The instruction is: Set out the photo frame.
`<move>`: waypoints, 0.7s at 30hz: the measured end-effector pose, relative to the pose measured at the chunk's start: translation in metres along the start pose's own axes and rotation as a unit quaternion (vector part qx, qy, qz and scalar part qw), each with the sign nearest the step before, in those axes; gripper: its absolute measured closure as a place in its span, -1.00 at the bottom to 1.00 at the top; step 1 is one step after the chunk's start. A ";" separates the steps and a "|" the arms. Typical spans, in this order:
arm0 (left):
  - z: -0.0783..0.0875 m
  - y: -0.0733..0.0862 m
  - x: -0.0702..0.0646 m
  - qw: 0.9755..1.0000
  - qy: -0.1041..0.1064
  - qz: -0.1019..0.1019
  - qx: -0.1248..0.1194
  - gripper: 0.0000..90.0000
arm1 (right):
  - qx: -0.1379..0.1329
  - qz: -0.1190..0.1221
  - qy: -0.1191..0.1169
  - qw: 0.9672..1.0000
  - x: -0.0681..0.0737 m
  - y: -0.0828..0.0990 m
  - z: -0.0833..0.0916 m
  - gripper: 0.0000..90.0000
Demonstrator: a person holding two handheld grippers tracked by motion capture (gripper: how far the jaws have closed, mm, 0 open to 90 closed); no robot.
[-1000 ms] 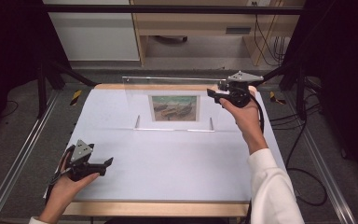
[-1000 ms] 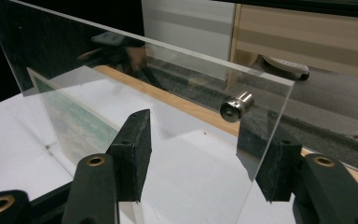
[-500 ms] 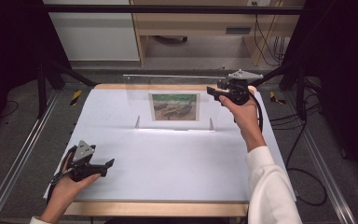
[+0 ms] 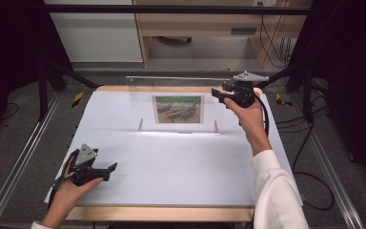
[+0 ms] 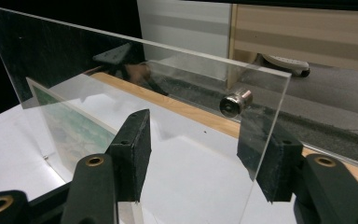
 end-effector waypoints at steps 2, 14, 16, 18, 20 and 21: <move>0.000 0.000 -0.001 1.000 0.000 -0.001 0.001 -0.80 | 0.000 -0.001 0.001 1.000 0.000 0.000 0.000 -0.03; -0.001 0.000 -0.003 1.000 0.000 -0.005 0.003 -0.80 | 0.014 0.010 0.030 0.999 0.004 0.003 0.000 -0.43; -0.001 0.000 -0.003 1.000 0.000 -0.005 0.003 -0.80 | 0.017 0.012 0.035 0.999 0.005 0.004 0.000 -0.51; -0.001 0.000 -0.003 1.000 0.000 -0.006 0.004 -0.80 | 0.023 0.016 0.044 0.999 0.006 0.005 0.000 -0.59; -0.001 0.000 -0.003 1.000 0.000 -0.007 0.004 -0.80 | 0.026 0.019 0.051 0.998 0.007 0.005 0.000 -0.65; -0.002 0.000 -0.003 1.000 -0.001 -0.006 0.004 -0.80 | 0.028 0.021 0.052 0.998 0.007 0.005 0.000 -0.69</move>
Point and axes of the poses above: each handheld gripper's, and its own axes: z roughly backward along the jaws, y roughly out of its underside, x roughly to its left, the point moved 4 cm from there along -z, roughly forward along the jaws, and after that the axes turned 2 degrees about -z, right-handed, at the moved point
